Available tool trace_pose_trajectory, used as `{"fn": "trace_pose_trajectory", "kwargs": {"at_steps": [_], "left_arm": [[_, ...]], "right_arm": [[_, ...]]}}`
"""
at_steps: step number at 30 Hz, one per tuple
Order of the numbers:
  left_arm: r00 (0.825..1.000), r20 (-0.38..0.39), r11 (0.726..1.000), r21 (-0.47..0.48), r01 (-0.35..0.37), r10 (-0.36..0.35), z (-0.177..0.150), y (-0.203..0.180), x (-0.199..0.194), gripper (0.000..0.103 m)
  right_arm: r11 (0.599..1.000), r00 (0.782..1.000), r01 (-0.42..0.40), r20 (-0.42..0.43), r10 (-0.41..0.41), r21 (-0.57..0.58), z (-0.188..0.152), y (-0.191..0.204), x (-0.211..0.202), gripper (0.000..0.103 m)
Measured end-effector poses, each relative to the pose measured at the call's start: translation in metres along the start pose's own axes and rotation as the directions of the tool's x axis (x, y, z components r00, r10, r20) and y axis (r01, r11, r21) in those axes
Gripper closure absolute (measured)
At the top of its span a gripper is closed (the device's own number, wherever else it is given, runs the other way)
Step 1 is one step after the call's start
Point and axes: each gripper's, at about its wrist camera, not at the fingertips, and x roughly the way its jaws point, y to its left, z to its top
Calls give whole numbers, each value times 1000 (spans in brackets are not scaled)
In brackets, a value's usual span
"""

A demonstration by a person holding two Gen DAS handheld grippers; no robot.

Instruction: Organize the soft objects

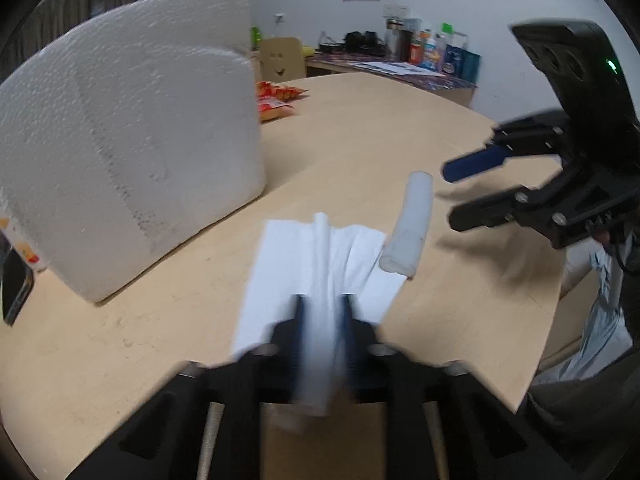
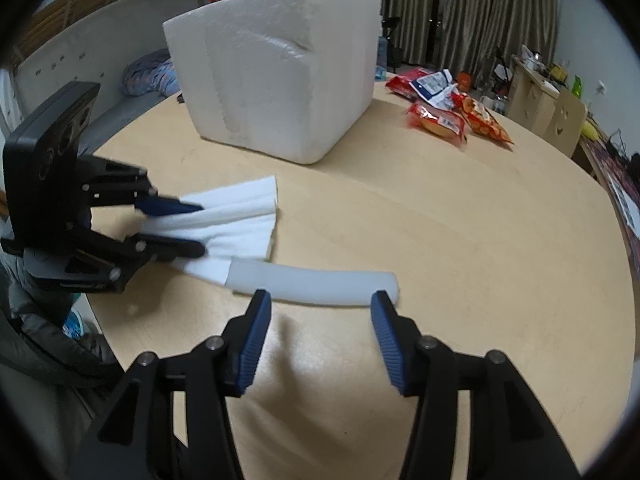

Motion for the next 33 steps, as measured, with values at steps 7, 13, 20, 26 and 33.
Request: {"fn": "trace_pose_trajectory", "kwargs": {"at_steps": [7, 13, 20, 26, 33], "left_arm": [[998, 35, 994, -96, -51, 54, -5, 25, -11, 99], [995, 71, 987, -147, -60, 71, -18, 48, -30, 99], [993, 105, 987, -155, -33, 50, -27, 54, -41, 99], [993, 113, 991, -135, -23, 39, -30, 51, -43, 99], [991, 131, 992, -125, -10, 27, -34, 51, -46, 99]], "right_arm": [[998, 1000, 1, -23, 1, 57, -1, 6, 4, 38], [994, 998, 30, -59, -23, 108, 2, 7, 9, 38], [979, 996, 24, -89, -6, 201, 5, 0, 19, 38], [962, 996, 2, -92, 24, 274, 10, -12, 24, 38], [960, 1000, 25, -25, -18, 278, 29, -11, 28, 38]]}}
